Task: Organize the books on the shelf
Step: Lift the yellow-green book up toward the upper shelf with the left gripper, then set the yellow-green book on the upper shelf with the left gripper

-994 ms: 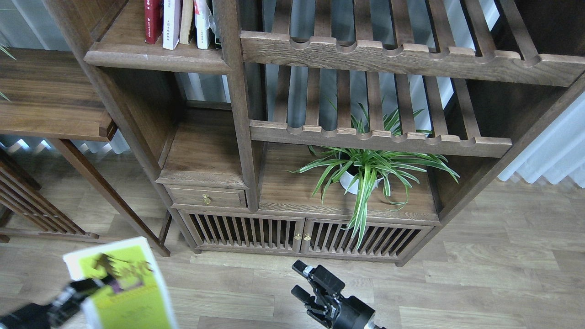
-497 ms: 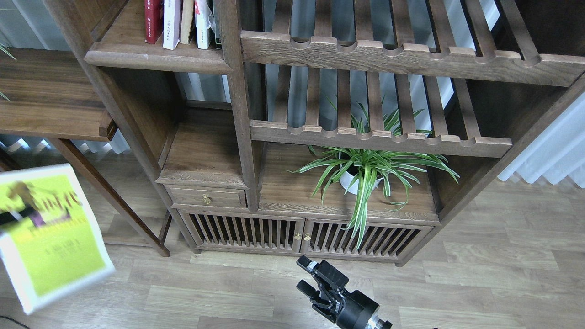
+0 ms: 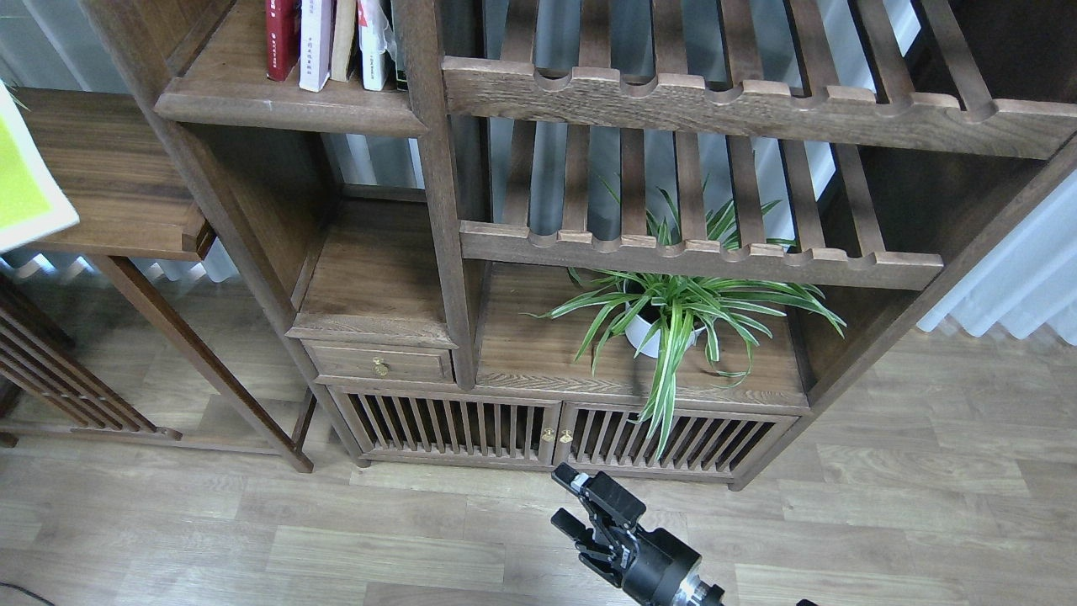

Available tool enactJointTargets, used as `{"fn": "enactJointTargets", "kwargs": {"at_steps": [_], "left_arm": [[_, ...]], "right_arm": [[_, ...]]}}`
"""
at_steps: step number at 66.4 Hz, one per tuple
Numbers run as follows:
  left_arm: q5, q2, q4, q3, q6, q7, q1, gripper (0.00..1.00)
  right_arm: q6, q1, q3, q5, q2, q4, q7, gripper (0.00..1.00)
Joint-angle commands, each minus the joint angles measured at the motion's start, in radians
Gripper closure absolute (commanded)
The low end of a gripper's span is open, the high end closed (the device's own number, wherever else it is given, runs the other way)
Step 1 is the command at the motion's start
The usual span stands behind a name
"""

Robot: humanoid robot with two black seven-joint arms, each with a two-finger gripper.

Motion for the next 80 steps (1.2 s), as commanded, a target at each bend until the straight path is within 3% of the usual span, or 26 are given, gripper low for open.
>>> {"fn": "enactJointTargets", "kwargs": {"at_steps": [1, 6, 9, 25, 44, 68, 80], "left_arm": [[0.002, -0.013, 0.002, 0.073, 0.0, 0.094, -0.175, 0.98], [0.002, -0.023, 0.005, 0.119, 0.0, 0.134, -0.267, 0.98], [0.023, -0.049, 0.025, 0.182, 0.0, 0.157, -0.396, 0.98], [0.164, -0.16, 0.131, 0.294, 0.0, 0.159, -0.654, 0.97], [0.312, -0.319, 0.205, 0.3, 0.0, 0.159, -0.734, 0.97], [0.597, -0.701, 0.413, 0.28, 0.0, 0.159, -0.921, 0.97], [0.727, -0.775, 0.484, 0.278, 0.0, 0.159, -0.988, 0.97]], "right_arm": [[0.0, -0.003, -0.002, -0.001, 0.001, 0.001, 0.003, 0.01], [0.0, -0.009, 0.0, 0.001, 0.004, 0.001, 0.006, 0.01], [0.0, -0.018, 0.003, -0.003, 0.011, -0.007, 0.009, 0.01], [0.0, -0.023, -0.022, -0.024, 0.001, -0.014, -0.004, 0.01], [0.0, -0.047, -0.006, -0.021, -0.001, -0.016, 0.006, 0.01], [0.0, -0.05, -0.003, -0.018, 0.001, -0.014, 0.006, 0.01], [0.0, -0.052, -0.003, -0.016, 0.001, -0.016, 0.007, 0.01]]}}
